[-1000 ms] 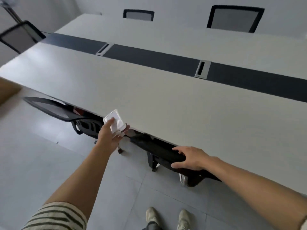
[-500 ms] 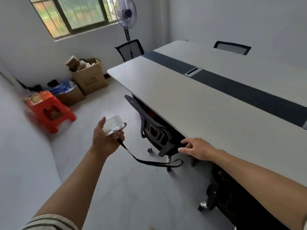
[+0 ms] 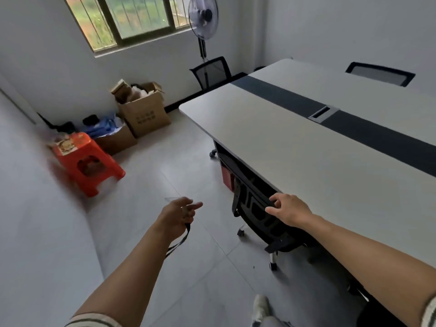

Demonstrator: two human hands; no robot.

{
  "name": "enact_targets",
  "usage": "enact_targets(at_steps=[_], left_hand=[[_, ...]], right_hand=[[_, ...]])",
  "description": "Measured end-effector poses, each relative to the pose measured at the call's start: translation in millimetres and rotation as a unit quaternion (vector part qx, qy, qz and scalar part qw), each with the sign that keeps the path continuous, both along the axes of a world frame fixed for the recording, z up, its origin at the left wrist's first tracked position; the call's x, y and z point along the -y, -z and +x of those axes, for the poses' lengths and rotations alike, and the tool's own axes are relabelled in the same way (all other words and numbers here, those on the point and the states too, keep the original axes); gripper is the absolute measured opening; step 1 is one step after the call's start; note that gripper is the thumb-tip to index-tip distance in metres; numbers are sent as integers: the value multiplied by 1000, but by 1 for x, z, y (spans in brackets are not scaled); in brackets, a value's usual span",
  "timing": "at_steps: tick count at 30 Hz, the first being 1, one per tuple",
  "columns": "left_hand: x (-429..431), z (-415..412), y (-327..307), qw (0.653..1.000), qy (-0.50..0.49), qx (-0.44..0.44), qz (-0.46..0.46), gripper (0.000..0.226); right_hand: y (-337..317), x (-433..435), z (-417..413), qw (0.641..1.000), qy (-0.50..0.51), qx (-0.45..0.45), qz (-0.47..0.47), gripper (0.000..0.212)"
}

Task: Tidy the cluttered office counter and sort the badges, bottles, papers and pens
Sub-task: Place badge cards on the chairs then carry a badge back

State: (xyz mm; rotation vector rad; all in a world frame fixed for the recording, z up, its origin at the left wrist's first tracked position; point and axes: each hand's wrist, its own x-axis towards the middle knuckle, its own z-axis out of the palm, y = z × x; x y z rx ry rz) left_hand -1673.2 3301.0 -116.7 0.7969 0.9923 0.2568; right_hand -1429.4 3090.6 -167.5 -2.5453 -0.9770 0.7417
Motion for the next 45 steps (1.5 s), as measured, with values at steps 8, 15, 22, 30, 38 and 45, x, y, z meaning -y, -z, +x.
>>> enact_targets(at_steps=[8,15,22,30,38,45], left_hand=[[-119,84,41,988,43,-145,16,21],[-195,147,63,981,106,-161,15,24],[-251,183,102,957,178,-224,47,34],[-266,169,124,914,301,-257,87,11],[-245,112,131,855,362,-229,290,30],[-240,65,123,810,402,-231,359,36]], right_hand=[[56,-104,62,991,-1,-89,-98,83],[81,-150,62,981,16,-127,-148,70],[85,-151,14,978,92,-98,-160,61],[90,-149,-76,967,179,-70,-167,68],[95,-153,-158,963,220,-65,-142,69],[97,-168,-208,972,188,-54,-133,68]])
